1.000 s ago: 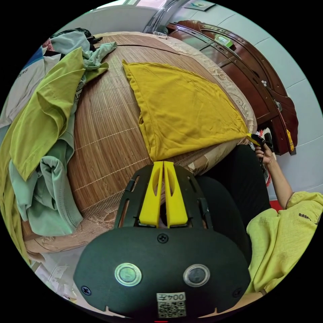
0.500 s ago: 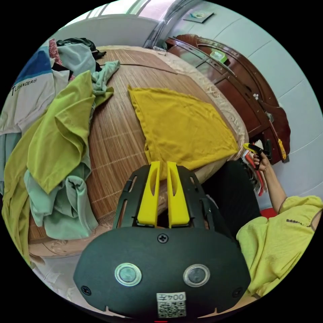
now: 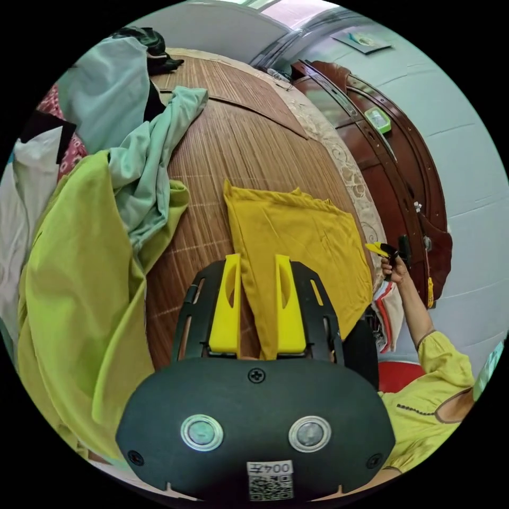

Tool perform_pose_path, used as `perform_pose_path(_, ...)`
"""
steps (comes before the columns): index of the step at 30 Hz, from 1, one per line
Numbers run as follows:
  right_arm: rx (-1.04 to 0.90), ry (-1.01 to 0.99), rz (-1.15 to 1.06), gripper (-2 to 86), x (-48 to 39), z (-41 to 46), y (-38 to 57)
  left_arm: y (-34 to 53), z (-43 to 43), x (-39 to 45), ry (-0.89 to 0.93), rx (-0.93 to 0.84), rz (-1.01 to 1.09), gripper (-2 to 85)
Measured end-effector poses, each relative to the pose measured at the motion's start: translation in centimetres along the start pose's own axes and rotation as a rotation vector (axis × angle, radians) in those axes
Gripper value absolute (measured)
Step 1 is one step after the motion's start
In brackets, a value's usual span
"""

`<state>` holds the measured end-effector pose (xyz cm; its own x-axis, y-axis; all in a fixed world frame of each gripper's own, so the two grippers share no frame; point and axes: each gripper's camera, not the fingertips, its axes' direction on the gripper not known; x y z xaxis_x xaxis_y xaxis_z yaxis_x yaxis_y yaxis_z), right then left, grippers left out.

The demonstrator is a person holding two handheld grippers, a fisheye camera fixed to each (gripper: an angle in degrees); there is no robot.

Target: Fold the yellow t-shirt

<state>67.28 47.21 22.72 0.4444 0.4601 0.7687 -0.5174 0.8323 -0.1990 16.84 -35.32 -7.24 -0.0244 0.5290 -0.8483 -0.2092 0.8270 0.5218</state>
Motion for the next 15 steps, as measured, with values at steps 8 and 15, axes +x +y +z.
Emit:
perform_pose_path(8, -0.047, -0.009, -0.009, 12.9, 1.7, 3.3, -5.6, -6.4, 2.9, -4.5, 0.045, -0.010, 0.014, 9.9)
perform_pose_path(15, -0.057, -0.074, -0.026, 11.2, 1.4, 6.3, -8.4, -8.1, 5.1, -7.0, 0.096, -0.003, 0.014, 7.9)
